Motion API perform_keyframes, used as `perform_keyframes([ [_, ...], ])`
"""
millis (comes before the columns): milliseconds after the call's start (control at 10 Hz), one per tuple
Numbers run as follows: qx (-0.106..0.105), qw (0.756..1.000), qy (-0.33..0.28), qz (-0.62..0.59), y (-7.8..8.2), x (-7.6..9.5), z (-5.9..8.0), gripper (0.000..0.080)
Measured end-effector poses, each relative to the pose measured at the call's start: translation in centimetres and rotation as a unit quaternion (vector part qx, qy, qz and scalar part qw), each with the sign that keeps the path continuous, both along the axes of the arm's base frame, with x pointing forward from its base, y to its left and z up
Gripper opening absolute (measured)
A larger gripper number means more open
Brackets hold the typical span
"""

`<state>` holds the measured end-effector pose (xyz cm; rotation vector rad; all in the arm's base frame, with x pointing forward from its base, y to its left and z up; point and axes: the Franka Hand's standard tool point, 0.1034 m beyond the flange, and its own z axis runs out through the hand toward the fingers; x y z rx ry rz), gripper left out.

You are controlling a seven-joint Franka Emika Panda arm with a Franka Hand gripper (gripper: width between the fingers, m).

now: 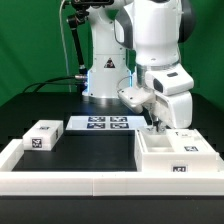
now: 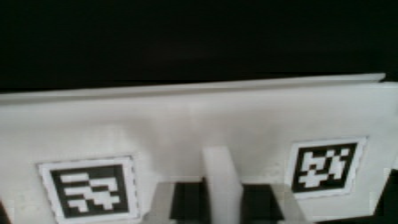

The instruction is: Assemble cabinet

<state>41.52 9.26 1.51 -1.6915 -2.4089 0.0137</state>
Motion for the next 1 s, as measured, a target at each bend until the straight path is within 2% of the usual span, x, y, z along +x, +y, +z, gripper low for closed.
perform_keyframes([
  [200,-0.001,1.000,0.000,-0.003,0.0,0.0,0.1,0.0068],
  [600,-0.041,0.993,0.005,-0.112,-0.5,-0.4,2.5,0.0068],
  [900,-0.058,0.990,0.005,-0.127,-2.0,0.5,4.4,0.0068],
  [1000,-0.062,0.990,0.004,-0.128,-2.8,1.5,5.3,0.0068],
])
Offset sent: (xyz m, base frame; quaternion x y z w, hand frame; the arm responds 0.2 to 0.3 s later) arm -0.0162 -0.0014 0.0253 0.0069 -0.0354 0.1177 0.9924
